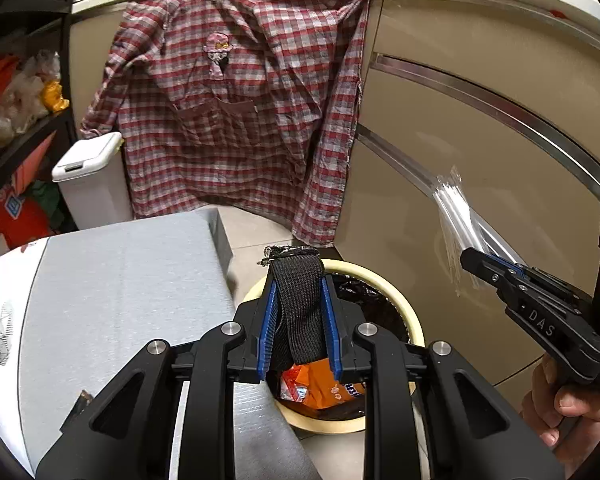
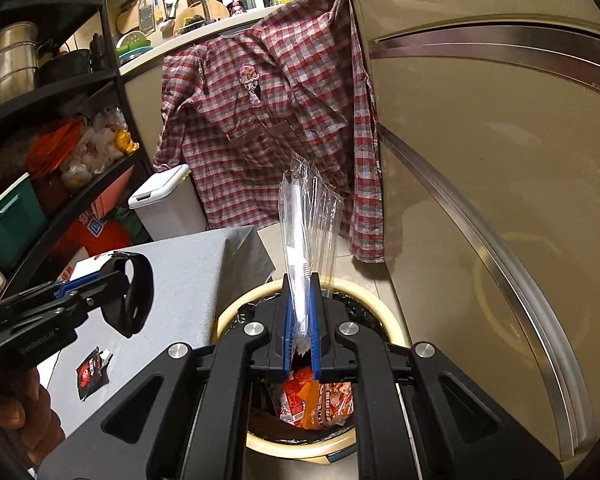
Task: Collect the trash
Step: 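Carry the black strap and clear wrap over the bin with both grippers, then open both grippers over the bin to drop the strap and wrap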
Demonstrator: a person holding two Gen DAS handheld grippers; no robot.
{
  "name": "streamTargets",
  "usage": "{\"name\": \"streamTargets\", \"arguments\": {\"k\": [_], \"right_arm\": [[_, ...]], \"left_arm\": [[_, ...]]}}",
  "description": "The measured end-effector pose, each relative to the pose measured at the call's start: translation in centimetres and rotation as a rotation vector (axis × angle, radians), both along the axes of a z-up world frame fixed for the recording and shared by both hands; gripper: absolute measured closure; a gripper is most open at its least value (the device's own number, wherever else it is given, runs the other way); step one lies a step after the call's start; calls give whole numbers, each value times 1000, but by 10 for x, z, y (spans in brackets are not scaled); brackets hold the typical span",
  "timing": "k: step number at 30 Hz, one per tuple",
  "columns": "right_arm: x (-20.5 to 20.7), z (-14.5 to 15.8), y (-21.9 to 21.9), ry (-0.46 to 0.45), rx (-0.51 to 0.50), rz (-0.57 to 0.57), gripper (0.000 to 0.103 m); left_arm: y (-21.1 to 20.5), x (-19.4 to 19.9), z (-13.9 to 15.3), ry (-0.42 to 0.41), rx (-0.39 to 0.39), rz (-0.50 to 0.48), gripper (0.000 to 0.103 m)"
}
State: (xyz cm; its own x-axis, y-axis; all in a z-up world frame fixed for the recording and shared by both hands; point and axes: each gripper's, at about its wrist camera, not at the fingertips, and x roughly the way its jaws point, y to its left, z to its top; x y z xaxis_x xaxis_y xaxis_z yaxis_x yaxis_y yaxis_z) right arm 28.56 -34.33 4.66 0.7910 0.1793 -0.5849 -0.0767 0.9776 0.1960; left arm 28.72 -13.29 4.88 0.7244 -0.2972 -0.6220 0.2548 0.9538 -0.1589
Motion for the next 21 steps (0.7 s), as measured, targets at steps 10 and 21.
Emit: {"name": "streamTargets", "arguments": {"k": [10, 21], "right_arm": [[11, -4, 1, 9, 14, 8, 95], [15, -10, -3, 23, 19, -7, 69]], "left_arm": [[-15, 17, -8, 20, -4, -30, 81], [-18, 31, -14, 40, 8, -21, 52]]}}
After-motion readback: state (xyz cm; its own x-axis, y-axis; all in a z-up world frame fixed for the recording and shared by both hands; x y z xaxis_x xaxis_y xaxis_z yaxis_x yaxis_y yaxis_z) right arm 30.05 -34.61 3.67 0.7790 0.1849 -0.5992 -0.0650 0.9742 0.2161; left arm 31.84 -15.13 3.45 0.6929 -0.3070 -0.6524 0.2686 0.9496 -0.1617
